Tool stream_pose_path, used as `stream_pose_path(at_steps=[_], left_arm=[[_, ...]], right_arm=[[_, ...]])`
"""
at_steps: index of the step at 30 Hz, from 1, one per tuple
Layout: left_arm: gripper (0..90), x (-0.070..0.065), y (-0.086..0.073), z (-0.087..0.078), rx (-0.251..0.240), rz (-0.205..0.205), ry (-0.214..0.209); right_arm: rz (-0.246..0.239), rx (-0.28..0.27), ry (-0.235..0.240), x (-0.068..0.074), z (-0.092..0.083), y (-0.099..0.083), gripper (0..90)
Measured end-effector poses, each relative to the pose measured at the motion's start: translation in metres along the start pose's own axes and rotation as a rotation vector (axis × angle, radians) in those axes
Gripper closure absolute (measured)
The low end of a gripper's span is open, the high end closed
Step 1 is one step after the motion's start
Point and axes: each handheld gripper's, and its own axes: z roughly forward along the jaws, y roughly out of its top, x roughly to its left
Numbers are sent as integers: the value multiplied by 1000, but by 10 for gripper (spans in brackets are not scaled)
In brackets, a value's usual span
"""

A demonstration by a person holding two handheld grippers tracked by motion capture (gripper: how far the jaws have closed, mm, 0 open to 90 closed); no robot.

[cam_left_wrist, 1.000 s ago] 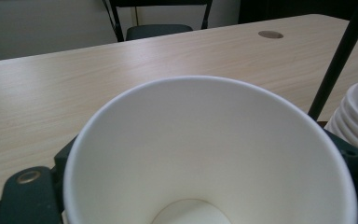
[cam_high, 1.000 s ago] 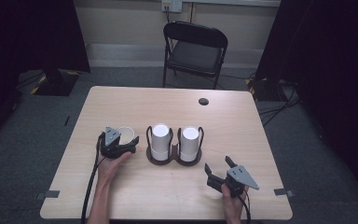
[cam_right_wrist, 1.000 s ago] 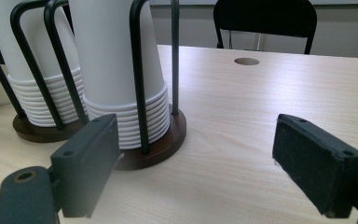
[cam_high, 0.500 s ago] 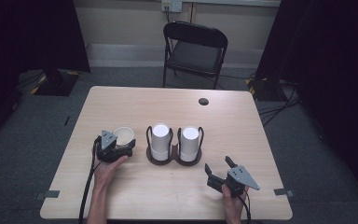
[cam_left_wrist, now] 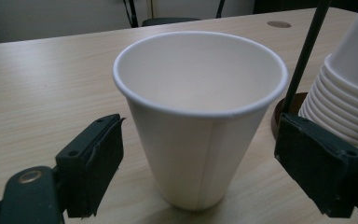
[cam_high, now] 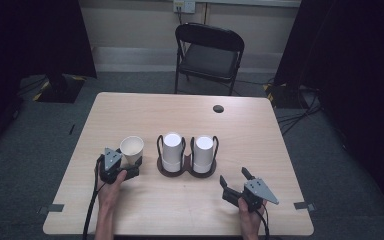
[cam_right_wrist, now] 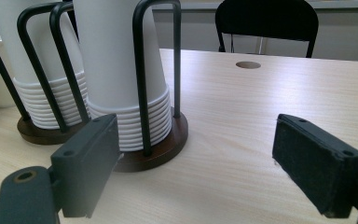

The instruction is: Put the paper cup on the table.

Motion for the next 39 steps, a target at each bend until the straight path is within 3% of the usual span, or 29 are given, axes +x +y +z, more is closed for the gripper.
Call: stream_pose_path(at_steps=[8,15,17,23,25,28,30,36,39], left_arm=[[160,-7,-6,-16,-48,-6,4],[155,-25,-12,-33,-97,-17,-36],[156,-29,-12,-38,-106,4,-36],[156,-42,-9,-49,-127,14,-64],[156,-46,-9,-51,-131,19,-83],[158,-55,-9,-52,-126,22,-75],[159,-61,-8,-52,-129,8,-94],[165,-83,-11,-51,-128,30,-139],[168,-92,-15,-49,-128,7,-167]], right_arm=[[-3,-5,1,0,0,0,143],[-2,-7,3,0,-1,0,144],[-2,-10,4,0,-1,0,144],[-5,-12,2,0,-1,0,145],[-5,-13,2,1,-1,-1,146],[-4,-14,2,1,-2,-1,146],[-6,-13,4,1,-1,-1,146],[-10,-11,5,1,-1,0,147],[-9,-11,5,1,-1,0,149]])
